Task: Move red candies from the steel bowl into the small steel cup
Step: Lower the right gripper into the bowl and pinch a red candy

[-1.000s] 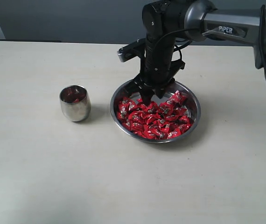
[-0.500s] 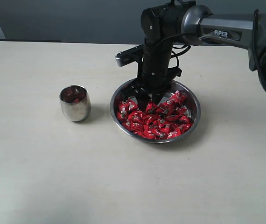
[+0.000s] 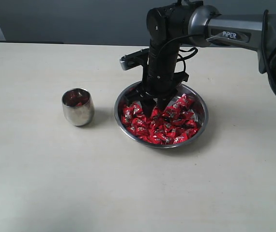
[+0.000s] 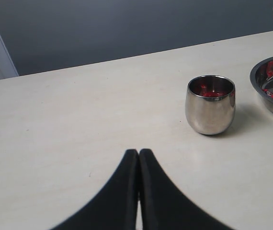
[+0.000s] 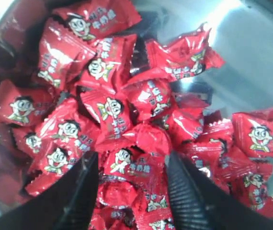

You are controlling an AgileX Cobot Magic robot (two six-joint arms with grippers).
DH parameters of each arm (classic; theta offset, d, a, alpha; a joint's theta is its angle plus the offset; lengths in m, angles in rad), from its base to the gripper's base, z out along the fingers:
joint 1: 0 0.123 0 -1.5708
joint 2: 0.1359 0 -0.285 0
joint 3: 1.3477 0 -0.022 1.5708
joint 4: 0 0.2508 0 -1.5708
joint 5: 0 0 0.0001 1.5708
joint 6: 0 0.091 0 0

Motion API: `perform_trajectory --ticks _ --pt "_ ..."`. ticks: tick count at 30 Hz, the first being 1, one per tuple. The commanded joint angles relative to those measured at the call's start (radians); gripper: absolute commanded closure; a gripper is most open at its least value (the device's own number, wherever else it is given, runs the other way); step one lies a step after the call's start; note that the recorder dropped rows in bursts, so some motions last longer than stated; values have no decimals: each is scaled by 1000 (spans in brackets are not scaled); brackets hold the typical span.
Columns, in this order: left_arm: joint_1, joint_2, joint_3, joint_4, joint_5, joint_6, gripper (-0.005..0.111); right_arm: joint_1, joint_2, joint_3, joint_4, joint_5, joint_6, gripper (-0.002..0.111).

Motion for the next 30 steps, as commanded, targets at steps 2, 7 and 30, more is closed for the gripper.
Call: perform_trajectory --ticks 2,7,30 --pt "-10 -4 -1 0 -7 -6 106 -5 2 -3 0 6 -11 64" --pt "-10 -4 -1 0 -7 -6 106 -5 55 -3 -7 27 -12 64" --pt "-10 -4 -1 0 -7 -6 106 -5 -11 -3 -29 -24 -16 108"
